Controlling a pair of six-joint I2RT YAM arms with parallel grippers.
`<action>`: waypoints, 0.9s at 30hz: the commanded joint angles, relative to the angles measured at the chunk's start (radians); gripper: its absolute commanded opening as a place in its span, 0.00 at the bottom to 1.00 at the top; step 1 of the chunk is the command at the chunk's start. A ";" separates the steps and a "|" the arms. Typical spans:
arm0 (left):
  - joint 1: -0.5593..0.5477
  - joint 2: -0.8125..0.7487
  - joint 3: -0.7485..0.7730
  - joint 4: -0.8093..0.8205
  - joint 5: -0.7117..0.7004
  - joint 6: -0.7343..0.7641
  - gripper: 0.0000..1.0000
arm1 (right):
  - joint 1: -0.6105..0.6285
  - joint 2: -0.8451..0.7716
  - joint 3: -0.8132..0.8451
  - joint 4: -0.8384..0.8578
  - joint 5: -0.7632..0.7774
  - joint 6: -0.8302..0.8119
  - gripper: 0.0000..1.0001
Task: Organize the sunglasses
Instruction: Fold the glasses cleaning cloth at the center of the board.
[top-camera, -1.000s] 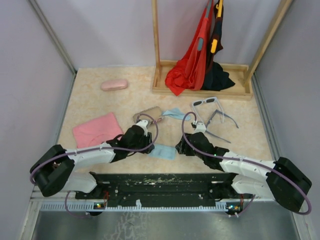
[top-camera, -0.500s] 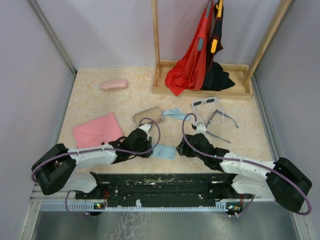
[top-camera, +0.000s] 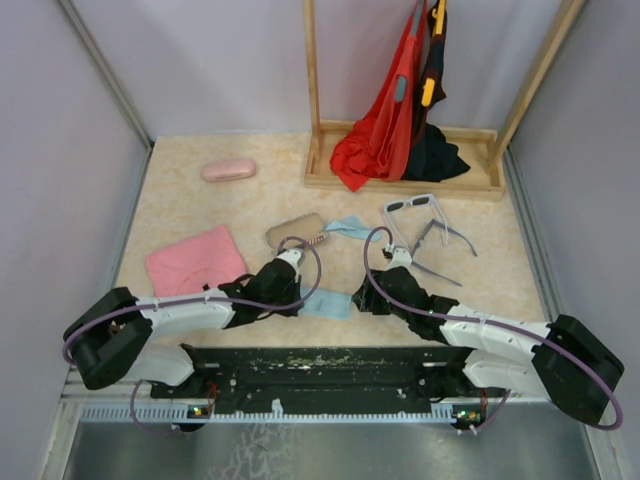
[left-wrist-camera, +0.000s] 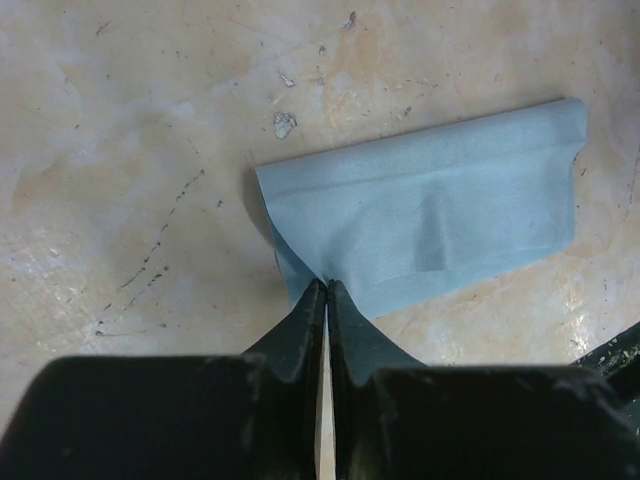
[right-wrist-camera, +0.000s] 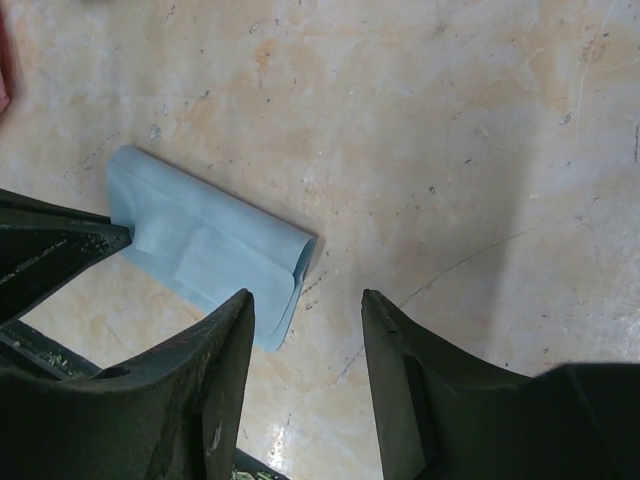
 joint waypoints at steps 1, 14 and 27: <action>-0.016 -0.011 0.002 -0.016 -0.007 -0.020 0.06 | -0.008 -0.026 0.002 0.054 0.000 -0.017 0.47; -0.044 -0.056 -0.016 -0.054 -0.031 -0.049 0.01 | -0.008 -0.014 0.001 0.060 -0.009 -0.023 0.47; -0.048 -0.059 -0.026 -0.078 -0.066 -0.053 0.22 | -0.007 -0.010 0.007 0.056 -0.002 -0.034 0.48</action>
